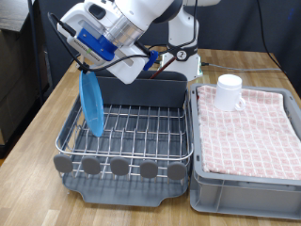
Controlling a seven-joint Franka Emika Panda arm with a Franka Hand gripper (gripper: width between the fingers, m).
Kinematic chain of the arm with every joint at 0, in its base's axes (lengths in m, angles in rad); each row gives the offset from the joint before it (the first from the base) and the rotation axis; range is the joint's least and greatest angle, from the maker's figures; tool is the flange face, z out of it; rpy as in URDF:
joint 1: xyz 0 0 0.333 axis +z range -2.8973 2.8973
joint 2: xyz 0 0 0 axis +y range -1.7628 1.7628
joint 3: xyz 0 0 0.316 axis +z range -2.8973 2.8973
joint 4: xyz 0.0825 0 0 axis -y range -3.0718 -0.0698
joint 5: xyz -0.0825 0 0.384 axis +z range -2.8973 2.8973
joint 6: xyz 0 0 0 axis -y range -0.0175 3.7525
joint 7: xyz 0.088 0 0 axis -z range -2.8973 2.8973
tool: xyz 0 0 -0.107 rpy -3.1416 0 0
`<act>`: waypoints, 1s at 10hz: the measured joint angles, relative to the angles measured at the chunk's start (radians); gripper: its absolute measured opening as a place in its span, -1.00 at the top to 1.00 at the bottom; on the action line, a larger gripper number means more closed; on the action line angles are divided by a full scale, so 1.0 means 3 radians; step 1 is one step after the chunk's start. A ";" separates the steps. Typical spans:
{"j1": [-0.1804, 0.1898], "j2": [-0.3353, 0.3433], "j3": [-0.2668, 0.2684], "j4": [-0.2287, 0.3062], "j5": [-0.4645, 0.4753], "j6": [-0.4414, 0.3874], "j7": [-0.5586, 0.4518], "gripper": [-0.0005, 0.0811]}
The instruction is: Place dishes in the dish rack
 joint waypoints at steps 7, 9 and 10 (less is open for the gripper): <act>0.0000 0.0001 -0.0004 -0.0153 -0.0208 0.0113 0.0225 0.95; 0.0000 0.0001 -0.0005 -0.0194 -0.0256 0.0158 0.0273 0.95; 0.0000 0.0002 -0.0005 -0.0214 -0.0264 0.0188 0.0288 0.95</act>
